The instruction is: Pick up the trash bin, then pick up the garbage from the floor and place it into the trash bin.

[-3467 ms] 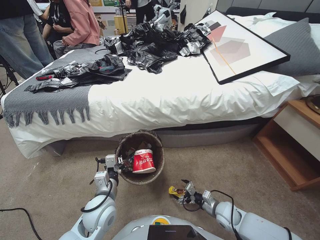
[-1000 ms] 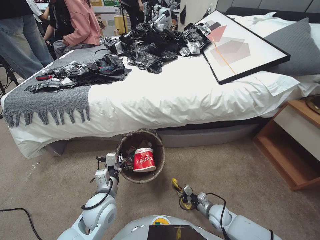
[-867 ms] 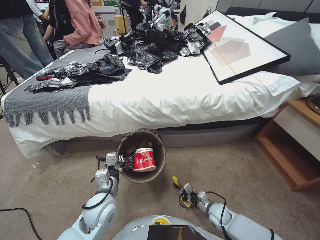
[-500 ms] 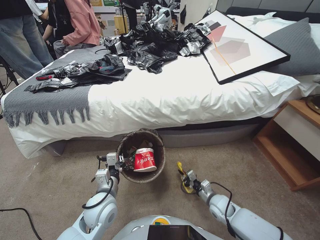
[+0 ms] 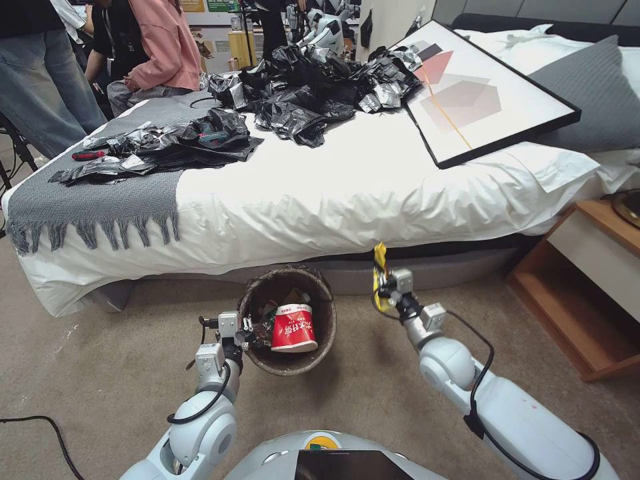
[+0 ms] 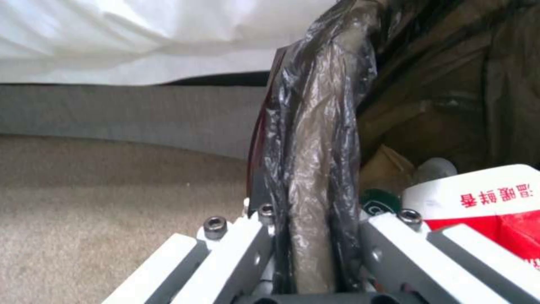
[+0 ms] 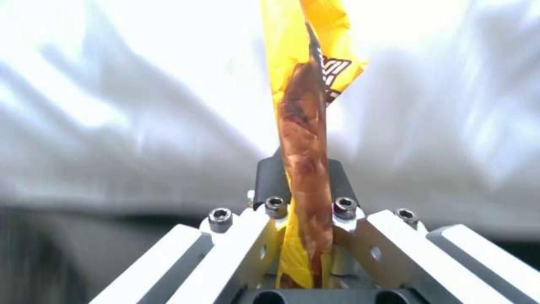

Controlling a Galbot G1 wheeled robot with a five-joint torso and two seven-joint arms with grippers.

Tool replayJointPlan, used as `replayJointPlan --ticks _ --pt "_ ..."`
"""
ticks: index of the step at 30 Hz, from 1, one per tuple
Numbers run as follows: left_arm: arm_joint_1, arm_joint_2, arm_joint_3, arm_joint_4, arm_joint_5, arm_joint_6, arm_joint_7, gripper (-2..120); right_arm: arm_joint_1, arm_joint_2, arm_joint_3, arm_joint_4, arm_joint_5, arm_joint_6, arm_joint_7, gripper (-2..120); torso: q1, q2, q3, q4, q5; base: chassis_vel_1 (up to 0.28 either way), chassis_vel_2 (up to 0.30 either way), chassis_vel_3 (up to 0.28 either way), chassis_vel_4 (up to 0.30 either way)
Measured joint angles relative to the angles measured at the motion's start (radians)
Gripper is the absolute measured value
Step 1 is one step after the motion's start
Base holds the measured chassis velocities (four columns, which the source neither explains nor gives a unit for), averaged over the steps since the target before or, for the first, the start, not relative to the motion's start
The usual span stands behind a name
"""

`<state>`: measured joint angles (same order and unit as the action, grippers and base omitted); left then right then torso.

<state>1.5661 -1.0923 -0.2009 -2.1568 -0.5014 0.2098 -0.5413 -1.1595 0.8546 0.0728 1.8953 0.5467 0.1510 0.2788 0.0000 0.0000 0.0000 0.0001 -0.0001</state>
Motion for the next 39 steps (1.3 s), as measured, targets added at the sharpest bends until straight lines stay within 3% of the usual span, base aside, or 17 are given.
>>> replayJointPlan --ticks 2,5,8,17,27,39 --pt "0.002 0.0 0.002 0.001 0.001 0.0 0.001 0 0.001 0.002 0.009 0.017 0.002 -0.002 0.005 0 0.0 0.0 0.0 -0.0001 0.0 0.0 0.0 0.0 0.0" --pt "0.005 0.002 0.006 0.006 0.005 0.001 0.002 0 0.005 0.005 0.065 0.184 0.033 -0.019 0.018 0 0.0 0.0 0.0 -0.0001 -0.0001 0.0 0.0 0.0 0.0" --pt "0.006 0.006 0.009 0.008 0.005 0.002 0.003 0 0.013 -0.002 0.069 0.255 0.047 -0.027 0.016 0 0.0 0.0 0.0 -0.0002 -0.0001 0.0 0.0 0.0 0.0" --pt "0.008 0.013 0.017 0.011 0.005 0.005 0.006 0 0.044 -0.026 -0.018 0.377 0.075 -0.044 -0.034 0 0.0 0.0 0.0 -0.0001 0.0 0.0 0.0 0.0 0.0" --pt "0.0 0.015 0.018 0.009 0.004 0.01 0.009 0 0.116 -0.039 -0.155 0.386 0.099 -0.052 -0.093 0 0.0 0.0 0.0 0.0001 0.0 0.0 0.0 0.0 0.0" --pt "-0.011 0.023 0.027 0.008 0.004 0.019 0.01 0 0.205 0.001 -0.358 0.295 0.08 -0.042 -0.109 0 0.0 0.0 0.0 0.0 0.0 0.0 0.0 0.0 0.0"
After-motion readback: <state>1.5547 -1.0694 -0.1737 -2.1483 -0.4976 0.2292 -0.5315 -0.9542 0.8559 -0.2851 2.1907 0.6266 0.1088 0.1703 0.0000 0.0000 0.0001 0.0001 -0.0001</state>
